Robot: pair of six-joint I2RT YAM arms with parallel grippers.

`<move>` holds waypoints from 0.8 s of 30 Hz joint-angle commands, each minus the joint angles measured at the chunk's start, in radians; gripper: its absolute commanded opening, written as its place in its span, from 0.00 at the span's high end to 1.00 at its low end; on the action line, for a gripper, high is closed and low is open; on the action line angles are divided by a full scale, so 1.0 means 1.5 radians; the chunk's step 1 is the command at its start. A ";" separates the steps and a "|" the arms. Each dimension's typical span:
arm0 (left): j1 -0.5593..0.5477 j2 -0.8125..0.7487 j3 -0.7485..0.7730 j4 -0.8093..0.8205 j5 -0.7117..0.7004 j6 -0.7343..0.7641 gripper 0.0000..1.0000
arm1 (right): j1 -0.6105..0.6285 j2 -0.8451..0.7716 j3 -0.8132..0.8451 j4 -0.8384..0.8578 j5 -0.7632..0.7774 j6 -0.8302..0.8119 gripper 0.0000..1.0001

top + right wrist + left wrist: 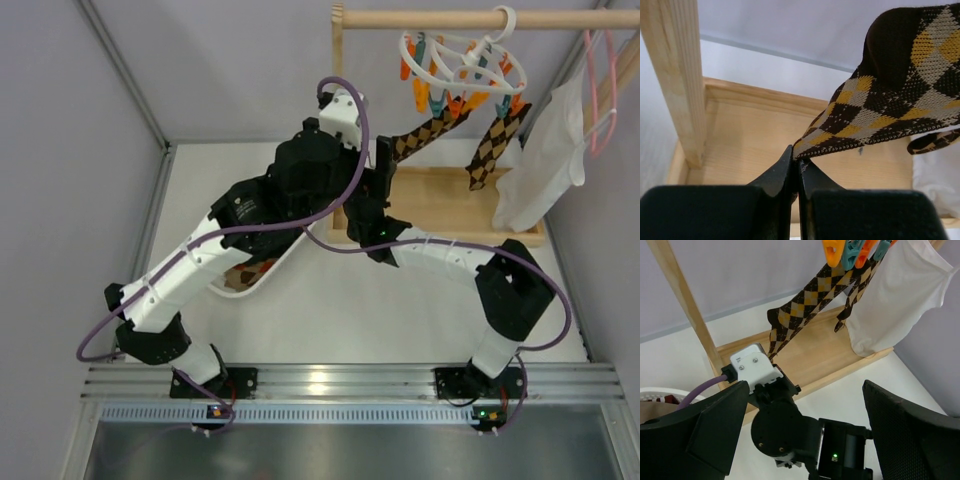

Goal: Remove the socks clipped to the hanger

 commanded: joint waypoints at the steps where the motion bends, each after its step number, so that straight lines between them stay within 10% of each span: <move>1: -0.016 -0.012 0.038 0.012 -0.039 0.016 0.01 | 0.010 0.039 0.036 -0.077 0.049 -0.039 1.00; 24: -0.027 -0.120 -0.071 0.013 -0.013 -0.014 0.02 | -0.033 -0.306 -0.207 -0.111 0.030 0.054 1.00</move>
